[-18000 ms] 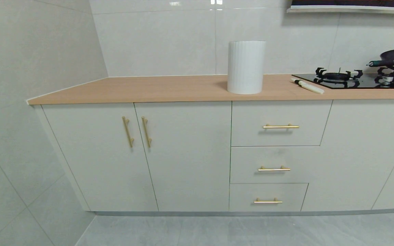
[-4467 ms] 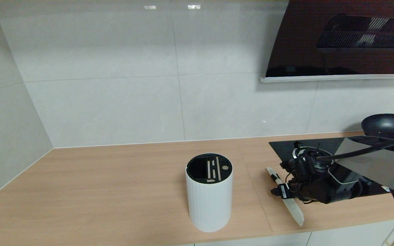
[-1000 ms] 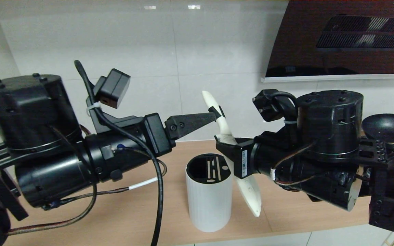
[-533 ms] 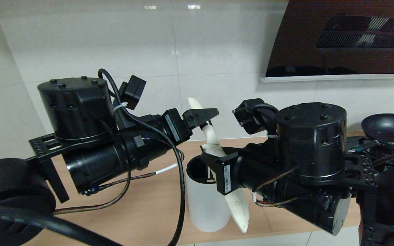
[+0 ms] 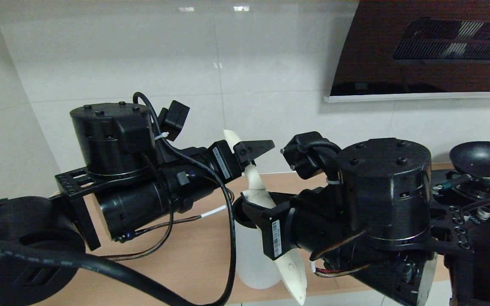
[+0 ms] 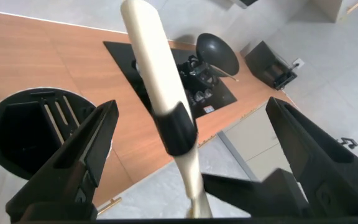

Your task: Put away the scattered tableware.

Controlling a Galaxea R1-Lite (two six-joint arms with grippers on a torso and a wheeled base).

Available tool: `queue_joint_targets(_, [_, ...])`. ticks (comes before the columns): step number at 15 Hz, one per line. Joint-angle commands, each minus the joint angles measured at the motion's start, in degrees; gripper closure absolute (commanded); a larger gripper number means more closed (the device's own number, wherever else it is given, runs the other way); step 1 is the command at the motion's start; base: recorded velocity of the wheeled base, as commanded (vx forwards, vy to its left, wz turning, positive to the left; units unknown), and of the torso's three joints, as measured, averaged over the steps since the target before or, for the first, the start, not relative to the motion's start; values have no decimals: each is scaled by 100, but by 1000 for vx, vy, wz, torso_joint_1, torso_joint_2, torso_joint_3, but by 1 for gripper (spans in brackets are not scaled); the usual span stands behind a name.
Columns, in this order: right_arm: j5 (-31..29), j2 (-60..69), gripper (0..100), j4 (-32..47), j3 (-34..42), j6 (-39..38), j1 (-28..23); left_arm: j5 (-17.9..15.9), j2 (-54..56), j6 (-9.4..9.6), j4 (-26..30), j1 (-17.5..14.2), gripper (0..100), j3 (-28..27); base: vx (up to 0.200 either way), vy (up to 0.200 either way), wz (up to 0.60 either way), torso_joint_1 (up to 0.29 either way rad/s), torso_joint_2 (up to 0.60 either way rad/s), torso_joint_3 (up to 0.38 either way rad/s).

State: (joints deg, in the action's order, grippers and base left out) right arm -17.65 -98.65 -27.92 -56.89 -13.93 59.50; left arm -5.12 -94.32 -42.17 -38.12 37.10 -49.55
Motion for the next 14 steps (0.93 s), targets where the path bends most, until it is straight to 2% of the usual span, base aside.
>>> queue_joint_targets(1, [7, 91, 100, -3, 47, 5, 61, 2, 1, -2, -2, -1, 0, -2, 0, 0, 0, 0, 0, 0])
queue_joint_targets(3, [7, 126, 100, -3, 47, 5, 61, 11, 1, -2, -2, -1, 0, -2, 0, 0, 0, 0, 0, 0])
queue_joint_targets(4, [7, 126, 100, -3, 56, 5, 61, 37, 1, -2, -2, -1, 100, -2, 0, 0, 0, 0, 0, 0])
queue_joint_targets(14, [7, 135, 100, -12, 56, -4, 53, 20, 1, 7, 6, 8, 100, 7, 0, 0, 0, 0, 0, 0])
